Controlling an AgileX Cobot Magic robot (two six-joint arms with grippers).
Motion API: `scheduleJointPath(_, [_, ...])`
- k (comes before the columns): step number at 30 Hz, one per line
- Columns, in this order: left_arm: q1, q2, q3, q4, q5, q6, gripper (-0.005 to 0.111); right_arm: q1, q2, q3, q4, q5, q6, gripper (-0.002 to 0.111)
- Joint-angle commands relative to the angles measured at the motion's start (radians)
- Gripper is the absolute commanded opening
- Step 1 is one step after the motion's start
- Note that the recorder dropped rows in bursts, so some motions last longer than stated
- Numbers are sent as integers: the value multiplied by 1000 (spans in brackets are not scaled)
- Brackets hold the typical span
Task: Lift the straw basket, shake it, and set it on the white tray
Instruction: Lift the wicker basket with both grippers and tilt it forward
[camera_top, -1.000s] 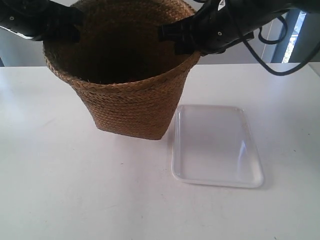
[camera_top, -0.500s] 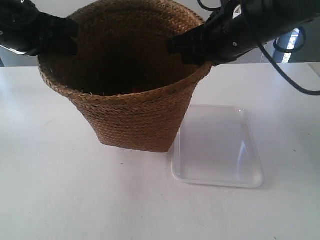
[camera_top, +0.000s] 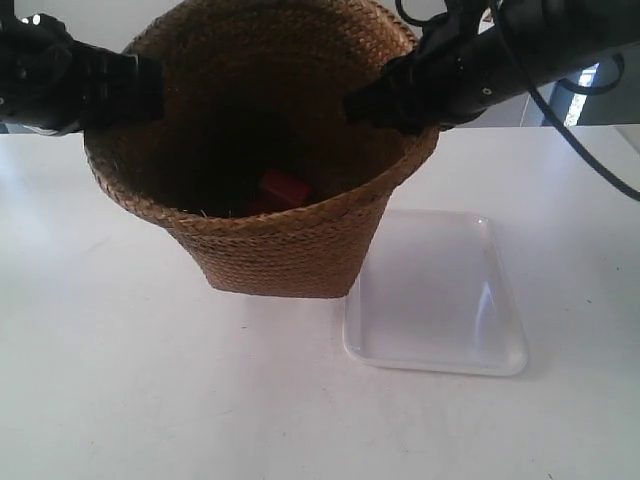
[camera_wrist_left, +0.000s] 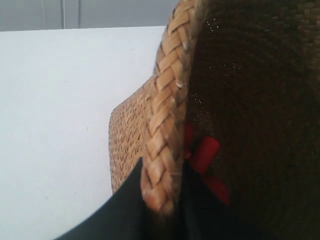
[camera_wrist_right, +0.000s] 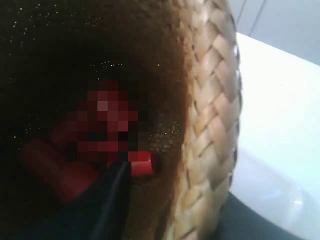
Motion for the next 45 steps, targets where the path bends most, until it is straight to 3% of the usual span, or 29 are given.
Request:
scheduleJointPath(1, [-6,-23,-7,24,-69,78,0,-7,-13,-2,-8,-31,-81,0])
scheduleJointPath(6, [-14,-30,7,24,-65,65,0,-7,-13,12,37,-26,-51,0])
scheduleJointPath(13, [-49,-157,154,24,-222,65,0,-7,-94,115,53,-140,-51,0])
scheduleJointPath(19, [-47,-89,163,24,-213,11,0,-7,-36,117,98,-92,-23,0])
scheduleJointPath(23, [-47,-72,168,24,-127,1,0,-7,-33,125,119,-55,-31,0])
scheduleJointPath(36, [-59,-299,322,24,-258,-5,0,24,-156,307,170,-130,-105,0])
scheduleJointPath(45, [-87,-244,326,35,-273,4,0,75,-146,307,162,-168,-108,0])
